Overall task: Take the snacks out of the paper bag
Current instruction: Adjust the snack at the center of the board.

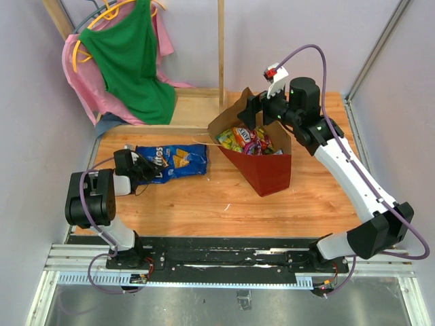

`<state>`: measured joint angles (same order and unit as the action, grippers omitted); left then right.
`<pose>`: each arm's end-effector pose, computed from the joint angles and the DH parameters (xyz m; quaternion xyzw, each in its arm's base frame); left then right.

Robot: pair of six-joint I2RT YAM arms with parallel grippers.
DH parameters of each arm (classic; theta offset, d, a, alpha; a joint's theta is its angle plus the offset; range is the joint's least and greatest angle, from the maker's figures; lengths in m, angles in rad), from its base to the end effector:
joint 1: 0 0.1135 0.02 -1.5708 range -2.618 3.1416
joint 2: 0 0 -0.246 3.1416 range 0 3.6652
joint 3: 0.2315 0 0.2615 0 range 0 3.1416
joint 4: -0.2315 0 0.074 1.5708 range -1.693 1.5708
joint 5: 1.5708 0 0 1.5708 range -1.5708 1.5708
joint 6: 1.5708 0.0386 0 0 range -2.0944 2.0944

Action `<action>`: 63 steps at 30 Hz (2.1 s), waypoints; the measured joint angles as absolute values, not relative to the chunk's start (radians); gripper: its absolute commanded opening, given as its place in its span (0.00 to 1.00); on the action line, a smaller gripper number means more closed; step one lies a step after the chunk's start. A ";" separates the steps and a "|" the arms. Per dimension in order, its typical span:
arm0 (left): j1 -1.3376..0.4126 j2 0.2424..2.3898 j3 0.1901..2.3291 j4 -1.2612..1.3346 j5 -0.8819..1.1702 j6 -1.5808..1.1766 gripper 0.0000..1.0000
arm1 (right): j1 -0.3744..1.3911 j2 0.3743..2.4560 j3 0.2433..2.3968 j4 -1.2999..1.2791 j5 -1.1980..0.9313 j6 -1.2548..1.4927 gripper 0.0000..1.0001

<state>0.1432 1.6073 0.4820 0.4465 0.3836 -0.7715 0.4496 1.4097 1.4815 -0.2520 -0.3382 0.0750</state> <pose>0.2775 0.0254 0.0866 -0.3173 0.8309 -0.2944 0.3496 0.2995 0.1587 0.4146 -0.2469 0.7236 0.2885 0.5764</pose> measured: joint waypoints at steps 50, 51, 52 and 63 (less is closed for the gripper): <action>-0.076 1.924 1.159 -0.082 -0.339 -0.231 1.00 | 0.452 1.441 1.481 -0.244 -0.356 0.082 0.99; -0.070 1.937 1.176 -0.086 -0.349 -0.249 1.00 | 0.452 1.441 1.481 -0.244 -0.356 0.082 0.99; -0.062 1.944 1.185 -0.089 -0.358 -0.266 1.00 | 0.452 1.441 1.481 -0.244 -0.355 0.082 0.99; 0.004 1.908 1.121 -0.044 -0.358 -0.218 1.00 | 0.452 1.441 1.481 -0.244 -0.355 0.081 0.99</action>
